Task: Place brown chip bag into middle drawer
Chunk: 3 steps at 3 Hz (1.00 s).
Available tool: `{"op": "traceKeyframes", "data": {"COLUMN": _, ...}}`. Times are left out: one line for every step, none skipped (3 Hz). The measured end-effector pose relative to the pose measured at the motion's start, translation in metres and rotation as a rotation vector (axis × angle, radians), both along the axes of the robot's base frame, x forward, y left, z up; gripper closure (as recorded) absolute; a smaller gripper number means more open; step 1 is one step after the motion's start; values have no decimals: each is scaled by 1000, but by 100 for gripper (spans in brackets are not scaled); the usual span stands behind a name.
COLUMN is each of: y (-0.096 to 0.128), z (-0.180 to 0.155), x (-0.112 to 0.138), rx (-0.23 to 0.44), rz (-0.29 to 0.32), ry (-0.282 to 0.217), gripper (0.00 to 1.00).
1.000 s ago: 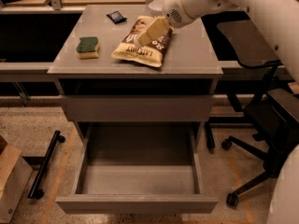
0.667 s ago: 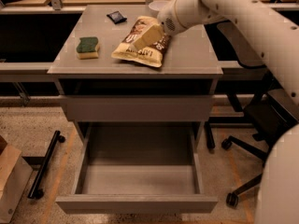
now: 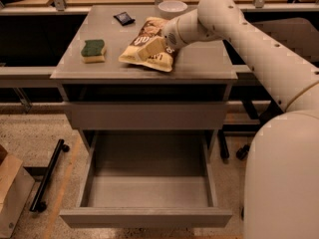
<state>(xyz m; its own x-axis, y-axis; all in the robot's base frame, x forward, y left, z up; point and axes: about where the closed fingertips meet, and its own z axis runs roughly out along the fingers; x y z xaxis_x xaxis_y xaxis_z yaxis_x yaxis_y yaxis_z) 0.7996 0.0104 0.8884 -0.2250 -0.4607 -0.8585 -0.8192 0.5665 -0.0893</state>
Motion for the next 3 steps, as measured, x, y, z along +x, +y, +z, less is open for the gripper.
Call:
{"op": "traceKeyframes", "data": {"y": 6, "z": -21, "x": 19, "rx": 27, "rz": -18, "ry": 30, "gripper": 0}}
{"op": "traceKeyframes", "data": {"y": 15, "z": -30, "x": 26, "rx": 6, "rz": -14, "ry": 30, "gripper": 18}}
{"op": "traceKeyframes", "data": {"y": 18, "z": -29, "x": 25, "rx": -1, "rz": -20, "ry": 22, "gripper": 41}}
